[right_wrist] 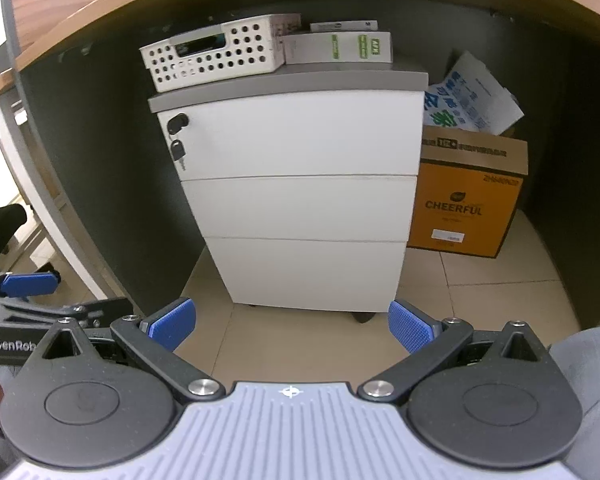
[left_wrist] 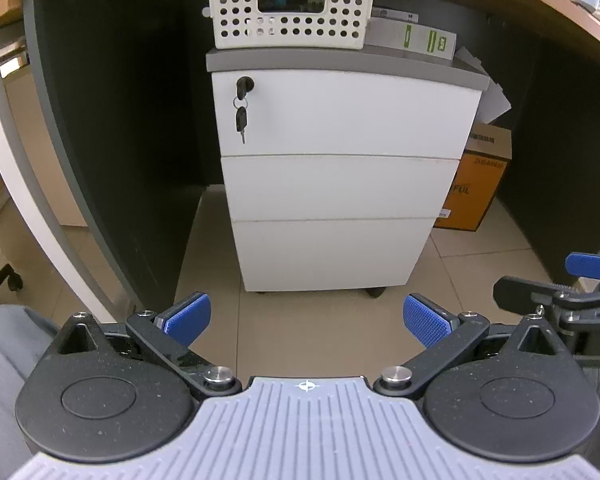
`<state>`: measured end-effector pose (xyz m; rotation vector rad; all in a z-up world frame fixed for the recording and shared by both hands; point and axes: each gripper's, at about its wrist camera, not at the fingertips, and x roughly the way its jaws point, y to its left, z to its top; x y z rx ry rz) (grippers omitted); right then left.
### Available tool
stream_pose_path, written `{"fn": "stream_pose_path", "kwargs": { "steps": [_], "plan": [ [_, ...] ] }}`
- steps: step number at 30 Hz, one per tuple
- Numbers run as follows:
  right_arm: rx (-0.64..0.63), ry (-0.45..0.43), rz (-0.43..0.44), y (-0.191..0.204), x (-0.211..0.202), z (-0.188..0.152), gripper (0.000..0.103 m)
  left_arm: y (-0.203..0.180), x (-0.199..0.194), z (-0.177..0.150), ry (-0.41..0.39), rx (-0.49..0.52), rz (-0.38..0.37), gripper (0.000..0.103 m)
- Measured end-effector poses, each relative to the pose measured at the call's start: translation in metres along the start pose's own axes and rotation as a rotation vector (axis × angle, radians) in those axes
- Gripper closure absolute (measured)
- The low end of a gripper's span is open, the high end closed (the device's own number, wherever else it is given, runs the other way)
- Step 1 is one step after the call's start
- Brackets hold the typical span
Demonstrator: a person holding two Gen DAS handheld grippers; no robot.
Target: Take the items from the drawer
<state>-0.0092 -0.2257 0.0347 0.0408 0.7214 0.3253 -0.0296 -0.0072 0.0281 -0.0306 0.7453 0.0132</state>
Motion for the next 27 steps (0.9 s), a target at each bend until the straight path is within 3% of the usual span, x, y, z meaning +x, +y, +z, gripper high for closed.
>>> {"fn": "stream_pose_path", "kwargs": {
  "steps": [20,27],
  "plan": [
    [-0.019,0.001,-0.022,-0.0035,0.0024,0.0014,0.0,-0.0021,0.0058,0.0041,0.012,0.019,-0.003,0.0],
    [-0.021,0.0,-0.019,-0.003,0.0025,0.0008,0.0,0.0002,0.0059,0.0045,0.006,0.022,0.031,0.0]
  ]
}}
